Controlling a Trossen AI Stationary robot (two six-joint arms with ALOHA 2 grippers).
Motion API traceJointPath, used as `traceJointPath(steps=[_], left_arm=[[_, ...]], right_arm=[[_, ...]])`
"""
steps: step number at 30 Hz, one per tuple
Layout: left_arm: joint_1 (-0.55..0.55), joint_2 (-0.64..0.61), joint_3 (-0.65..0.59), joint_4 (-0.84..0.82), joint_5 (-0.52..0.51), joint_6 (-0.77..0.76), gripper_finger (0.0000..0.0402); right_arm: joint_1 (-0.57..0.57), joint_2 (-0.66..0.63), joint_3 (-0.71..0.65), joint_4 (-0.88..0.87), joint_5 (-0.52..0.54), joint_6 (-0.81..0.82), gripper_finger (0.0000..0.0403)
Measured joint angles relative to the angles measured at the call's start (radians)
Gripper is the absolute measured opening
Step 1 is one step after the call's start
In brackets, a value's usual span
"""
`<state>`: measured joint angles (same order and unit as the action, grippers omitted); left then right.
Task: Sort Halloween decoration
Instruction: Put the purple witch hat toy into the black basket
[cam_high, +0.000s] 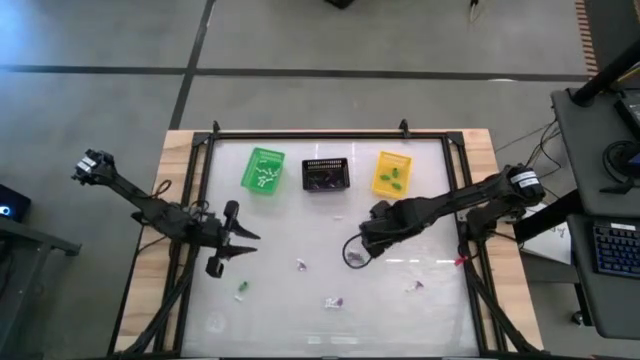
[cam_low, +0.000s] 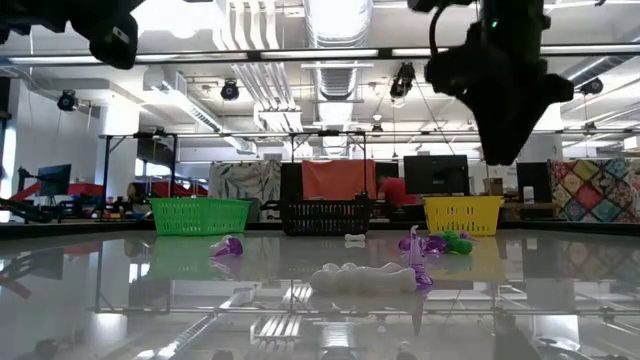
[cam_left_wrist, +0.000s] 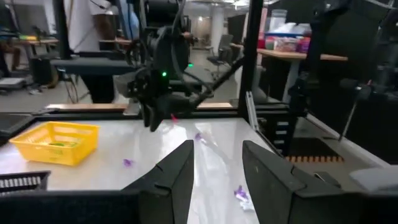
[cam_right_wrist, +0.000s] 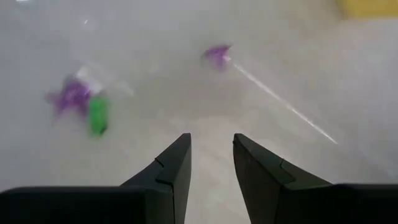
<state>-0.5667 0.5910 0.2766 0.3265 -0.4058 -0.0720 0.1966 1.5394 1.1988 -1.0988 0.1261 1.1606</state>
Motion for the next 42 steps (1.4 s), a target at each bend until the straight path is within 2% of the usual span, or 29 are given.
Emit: traceJointPath(steps=[5,13,18,27,33,42], left_arm=[[0.001,-0.02,-0.01,0.02,-0.076,0.012,0.0119],[0.001,-0.026,-0.01,0.018,-0.078,0.023,0.0119],[0.001,-0.023,-0.01,0.021,-0.083,0.041,0.0119],[0.001,-0.023,-0.01,0.023,-0.083,0.042,0.0119],[0.001,-0.022,-0.01,0.028,-0.084,0.042,0.0119],[0.001,-0.017,-0.01,0.033,-0.085,0.021,0.0119]], right_arm=[[-0.084,0.0,-0.047,0.075,0.033,-0.05,0.0112],[-0.182,0.001,-0.146,0.231,0.035,-0.103,0.0132],[-0.184,0.002,-0.189,0.342,0.03,-0.109,0.0152],[-0.181,0.002,-0.241,0.379,0.021,-0.034,0.0155],[-0.169,0.086,-0.24,0.401,-0.058,-0.074,0.0157],[-0.17,0.133,-0.203,0.416,-0.011,-0.09,0.0148]])
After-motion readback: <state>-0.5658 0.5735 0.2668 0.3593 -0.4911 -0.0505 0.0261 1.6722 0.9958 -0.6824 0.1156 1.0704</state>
